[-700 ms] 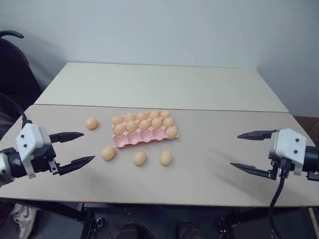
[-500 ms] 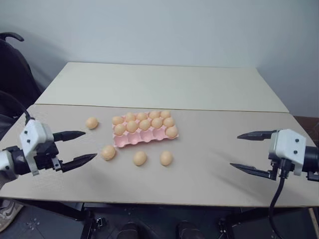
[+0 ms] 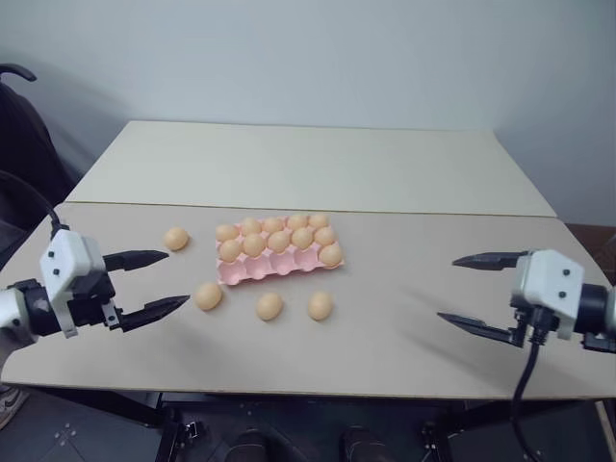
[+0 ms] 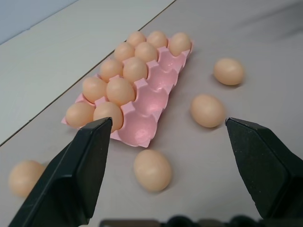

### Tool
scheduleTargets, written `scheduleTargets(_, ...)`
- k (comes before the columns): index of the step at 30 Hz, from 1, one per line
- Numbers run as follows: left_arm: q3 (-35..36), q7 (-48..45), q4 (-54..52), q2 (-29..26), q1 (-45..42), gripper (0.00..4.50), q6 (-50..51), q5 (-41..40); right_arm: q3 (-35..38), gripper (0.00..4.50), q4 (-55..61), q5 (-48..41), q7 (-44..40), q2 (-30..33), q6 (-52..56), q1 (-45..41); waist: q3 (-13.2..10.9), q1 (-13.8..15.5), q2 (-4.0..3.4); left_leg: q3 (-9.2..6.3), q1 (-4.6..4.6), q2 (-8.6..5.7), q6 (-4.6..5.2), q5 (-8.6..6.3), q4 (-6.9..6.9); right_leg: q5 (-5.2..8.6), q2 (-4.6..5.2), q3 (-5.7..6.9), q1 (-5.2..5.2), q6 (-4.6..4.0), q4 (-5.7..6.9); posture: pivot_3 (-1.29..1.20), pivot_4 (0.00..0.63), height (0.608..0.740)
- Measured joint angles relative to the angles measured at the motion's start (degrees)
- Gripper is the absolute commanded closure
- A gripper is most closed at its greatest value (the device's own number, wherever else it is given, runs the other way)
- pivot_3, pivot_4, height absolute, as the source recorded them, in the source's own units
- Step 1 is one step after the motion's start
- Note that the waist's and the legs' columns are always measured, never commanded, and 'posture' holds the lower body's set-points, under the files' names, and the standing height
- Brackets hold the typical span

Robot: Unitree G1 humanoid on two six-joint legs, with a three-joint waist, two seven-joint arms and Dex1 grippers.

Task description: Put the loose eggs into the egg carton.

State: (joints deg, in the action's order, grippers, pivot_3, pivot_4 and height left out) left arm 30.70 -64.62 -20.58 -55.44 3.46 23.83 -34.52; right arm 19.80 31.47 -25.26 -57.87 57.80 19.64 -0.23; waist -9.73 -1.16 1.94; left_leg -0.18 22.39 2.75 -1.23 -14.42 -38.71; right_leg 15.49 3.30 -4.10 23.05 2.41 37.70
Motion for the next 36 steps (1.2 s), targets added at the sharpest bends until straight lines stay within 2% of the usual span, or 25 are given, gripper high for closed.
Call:
scheduleTargets(6, -2.22, -1.27, 0.42, -0.04, -0.42, 0.36, -0.16, 0.54, -15.6, 0.0, 2.57, 3.76, 7.99, -6.68, 5.37, -8.93, 0.0, 0.0, 0.0, -0.01, 0.07, 0.01, 0.0, 0.0, 0.01, 0.0, -0.02, 0.01, 0.08, 0.0, -0.02, 0.0, 0.15, 0.74)
scheduleTargets(10, -3.28, -1.82, 1.35, -0.1, -1.09, 0.36, -0.21, 0.89, -24.85, 0.0, 2.29, 7.87, 10.7, -10.9, 6.87, -11.86, 0.0, 0.23, 0.0, -0.02, 0.13, 0.0, 0.0, 0.0, 0.0, 0.0, 0.0, 0.02, 0.14, 0.0, -0.01, 0.0, 0.15, 0.74)
scheduleTargets(21, -5.06, -3.08, 1.51, -0.52, -2.23, 0.36, -0.32, 1.61, -39.55, 0.0, -5.23, 17.96, 14.57, -22.19, 7.87, -20.03, 0.0, 0.11, 0.0, -0.02, 0.14, 0.01, 0.0, 0.0, 0.0, 0.0, -0.02, 0.03, 0.18, -0.01, 0.02, 0.0, 0.15, 0.74)
scheduleTargets(28, -4.87, -2.97, 0.96, -0.51, -1.04, 0.36, -0.3, 1.65, -42.26, 0.0, -12.51, 24.25, 16.95, -26.61, 5.77, -22.19, 0.0, 0.15, 0.0, -0.02, 0.14, 0.01, 0.0, 0.0, -0.01, 0.0, -0.02, 0.04, 0.18, -0.01, 0.04, 0.0, 0.15, 0.74)
scheduleTargets(36, -4.81, -2.35, 0.03, -0.51, -0.27, 0.36, -0.3, 1.64, -43.99, 0.0, -18.18, 26.35, 15.85, -29.5, 2.57, -23.73, 0.0, 0.1, 0.0, -0.02, 0.14, 0.01, 0.0, 0.0, 0.0, -0.01, -0.02, 0.04, 0.19, -0.02, 0.05, 0.0, 0.15, 0.74)
